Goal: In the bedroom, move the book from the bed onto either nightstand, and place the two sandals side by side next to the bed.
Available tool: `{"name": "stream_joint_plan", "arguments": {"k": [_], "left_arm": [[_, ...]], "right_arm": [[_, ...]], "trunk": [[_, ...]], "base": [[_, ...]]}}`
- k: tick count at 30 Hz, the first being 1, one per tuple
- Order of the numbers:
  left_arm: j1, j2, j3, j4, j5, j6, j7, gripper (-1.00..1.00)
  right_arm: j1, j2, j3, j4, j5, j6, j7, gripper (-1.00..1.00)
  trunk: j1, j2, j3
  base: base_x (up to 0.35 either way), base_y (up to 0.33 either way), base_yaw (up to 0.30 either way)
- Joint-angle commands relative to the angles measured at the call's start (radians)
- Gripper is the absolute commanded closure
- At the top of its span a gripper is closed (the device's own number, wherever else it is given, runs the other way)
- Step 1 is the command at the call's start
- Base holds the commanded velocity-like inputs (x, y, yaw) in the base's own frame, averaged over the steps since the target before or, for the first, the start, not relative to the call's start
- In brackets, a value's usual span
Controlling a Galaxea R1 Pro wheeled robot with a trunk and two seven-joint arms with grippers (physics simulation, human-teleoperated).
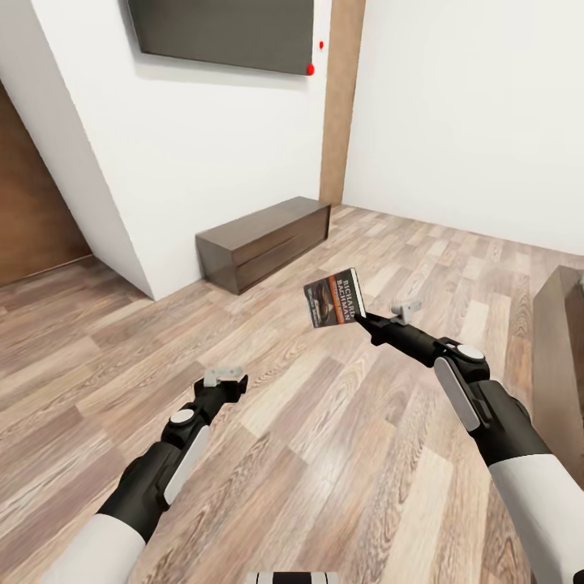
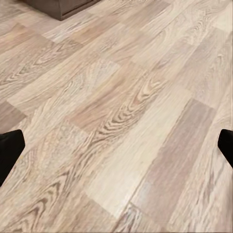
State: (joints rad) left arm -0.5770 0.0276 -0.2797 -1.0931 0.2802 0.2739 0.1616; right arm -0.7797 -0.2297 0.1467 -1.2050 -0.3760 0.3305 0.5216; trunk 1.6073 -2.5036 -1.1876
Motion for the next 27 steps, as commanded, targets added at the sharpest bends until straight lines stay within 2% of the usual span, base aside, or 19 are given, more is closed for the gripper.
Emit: {"name": "stream_joint_plan", "arguments": {"k": [1,27], "left_arm": [[-0.001,0.002,-0.004,-0.002,0.01,0.005,0.009,-1.0],[0.0,0.002,-0.003,-0.002,0.01,0.01,0.007,-1.0]], "right_arm": [[-0.001,0.0,0.001,-0.001,-0.014,0.009,-0.002,1.0],[-0.001,0.0,0.001,-0.001,-0.014,0.009,-0.003,1.0]], "trunk": [[0.0,0.0,-0.001],[0.0,0.0,-0.001]], "base": [[0.332,0.0,-0.272],[0.332,0.0,-0.272]]}}
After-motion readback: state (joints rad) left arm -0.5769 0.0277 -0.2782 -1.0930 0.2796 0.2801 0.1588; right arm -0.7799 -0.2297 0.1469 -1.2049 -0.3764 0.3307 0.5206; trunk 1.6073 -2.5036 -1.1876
